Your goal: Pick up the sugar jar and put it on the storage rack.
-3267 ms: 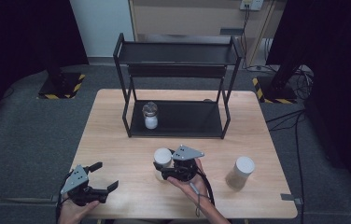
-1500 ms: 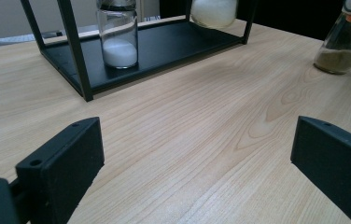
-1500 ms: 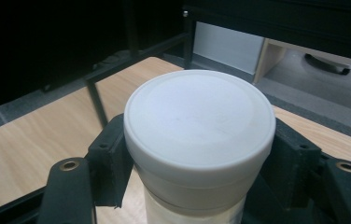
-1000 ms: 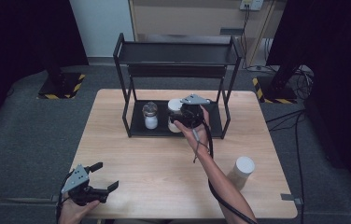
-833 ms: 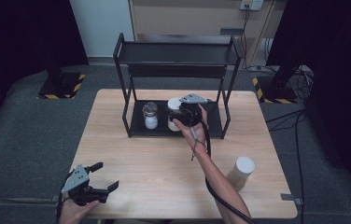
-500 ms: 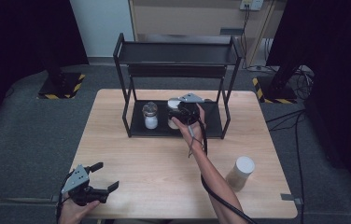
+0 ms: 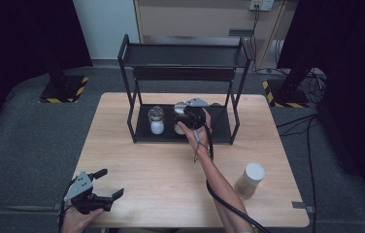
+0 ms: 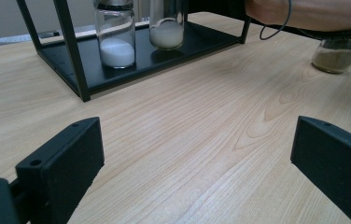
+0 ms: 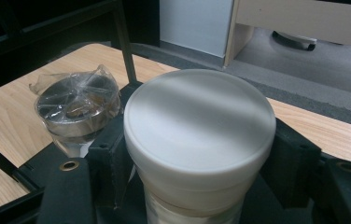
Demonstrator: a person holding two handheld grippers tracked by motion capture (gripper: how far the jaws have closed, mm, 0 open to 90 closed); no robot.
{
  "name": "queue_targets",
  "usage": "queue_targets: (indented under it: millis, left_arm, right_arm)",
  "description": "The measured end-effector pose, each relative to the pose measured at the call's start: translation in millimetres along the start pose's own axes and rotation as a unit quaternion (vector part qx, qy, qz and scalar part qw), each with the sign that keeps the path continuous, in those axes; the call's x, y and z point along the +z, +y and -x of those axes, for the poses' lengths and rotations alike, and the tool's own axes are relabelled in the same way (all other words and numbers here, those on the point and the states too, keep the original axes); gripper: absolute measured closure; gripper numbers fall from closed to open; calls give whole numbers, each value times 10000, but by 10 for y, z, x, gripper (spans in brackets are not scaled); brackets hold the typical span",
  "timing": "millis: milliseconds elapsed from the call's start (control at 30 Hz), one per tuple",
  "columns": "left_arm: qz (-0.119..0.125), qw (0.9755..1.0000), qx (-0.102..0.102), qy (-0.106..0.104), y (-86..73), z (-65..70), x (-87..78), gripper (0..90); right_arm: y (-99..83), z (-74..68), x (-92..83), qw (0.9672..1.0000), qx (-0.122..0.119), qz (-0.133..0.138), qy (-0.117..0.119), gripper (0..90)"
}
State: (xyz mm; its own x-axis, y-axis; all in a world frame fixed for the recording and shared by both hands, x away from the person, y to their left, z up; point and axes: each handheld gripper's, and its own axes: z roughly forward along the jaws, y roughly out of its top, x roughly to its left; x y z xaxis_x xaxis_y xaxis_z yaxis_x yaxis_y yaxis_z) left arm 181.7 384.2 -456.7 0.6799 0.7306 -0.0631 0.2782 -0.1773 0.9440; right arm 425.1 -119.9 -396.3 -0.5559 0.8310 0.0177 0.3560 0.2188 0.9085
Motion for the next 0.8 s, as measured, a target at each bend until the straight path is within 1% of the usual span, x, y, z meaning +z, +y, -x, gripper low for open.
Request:
queue_targets:
  millis: [300, 633, 800]
  left_arm:
    - [-1, 10000, 0, -5, -1, -3, 0, 16]
    - [-11, 10000, 9, -6, 2, 1, 2, 16]
    - [-17, 10000, 11, -5, 4, 3, 3, 15]
  right_arm:
    - [-42, 2, 52, 10000, 51, -32, 29, 337]
    - [-88, 26, 37, 9999, 94, 27, 51, 334]
    - [-107, 15, 24, 9999, 94, 50, 53, 327]
